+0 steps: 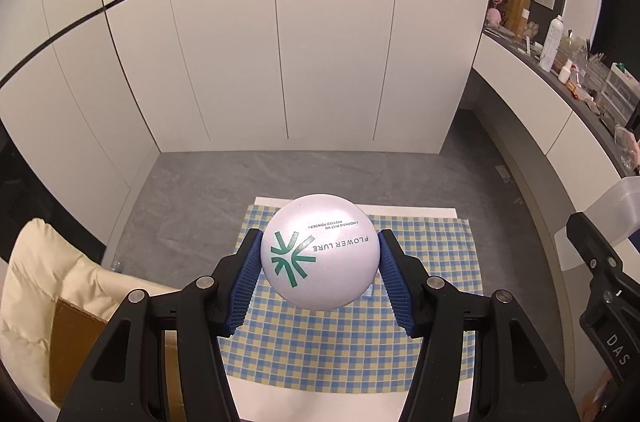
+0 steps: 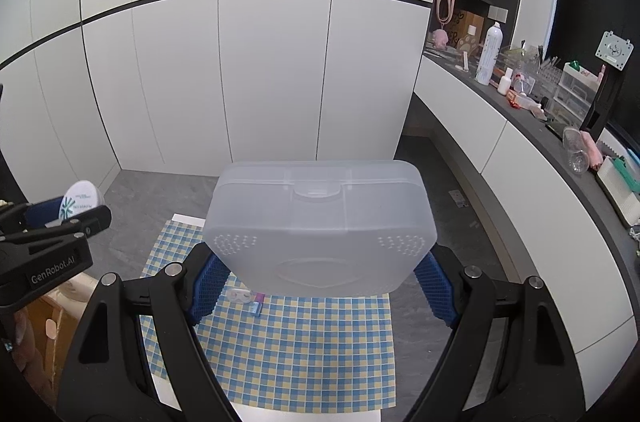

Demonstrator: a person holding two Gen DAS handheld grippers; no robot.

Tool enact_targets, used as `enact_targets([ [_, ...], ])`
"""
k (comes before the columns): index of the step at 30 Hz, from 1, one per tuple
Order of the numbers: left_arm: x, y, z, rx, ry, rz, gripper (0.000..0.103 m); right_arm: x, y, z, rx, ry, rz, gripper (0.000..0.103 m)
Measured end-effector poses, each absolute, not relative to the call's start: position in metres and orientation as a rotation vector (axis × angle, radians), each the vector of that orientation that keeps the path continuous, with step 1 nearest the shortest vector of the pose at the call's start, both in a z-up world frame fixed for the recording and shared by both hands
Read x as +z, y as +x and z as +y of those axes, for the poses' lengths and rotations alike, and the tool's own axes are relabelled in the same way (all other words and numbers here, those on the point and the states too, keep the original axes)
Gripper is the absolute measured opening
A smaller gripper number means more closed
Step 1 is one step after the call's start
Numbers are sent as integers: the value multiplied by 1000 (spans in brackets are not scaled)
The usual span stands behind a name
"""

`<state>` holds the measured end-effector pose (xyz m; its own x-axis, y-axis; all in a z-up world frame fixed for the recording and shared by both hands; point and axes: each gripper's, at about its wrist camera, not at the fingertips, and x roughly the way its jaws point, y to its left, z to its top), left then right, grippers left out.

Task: Organize objects
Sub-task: 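Carry the held plastic box and white compact toward the cardboard box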

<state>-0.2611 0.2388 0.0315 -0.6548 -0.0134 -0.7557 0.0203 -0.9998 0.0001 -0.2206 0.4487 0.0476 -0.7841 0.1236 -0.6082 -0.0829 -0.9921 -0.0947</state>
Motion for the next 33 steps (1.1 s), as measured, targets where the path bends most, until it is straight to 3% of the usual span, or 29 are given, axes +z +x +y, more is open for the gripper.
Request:
enact_targets([
  [33, 39, -199, 222, -2825, 1302, -19, 58, 58, -174, 434, 2867, -1005, -142, 84],
])
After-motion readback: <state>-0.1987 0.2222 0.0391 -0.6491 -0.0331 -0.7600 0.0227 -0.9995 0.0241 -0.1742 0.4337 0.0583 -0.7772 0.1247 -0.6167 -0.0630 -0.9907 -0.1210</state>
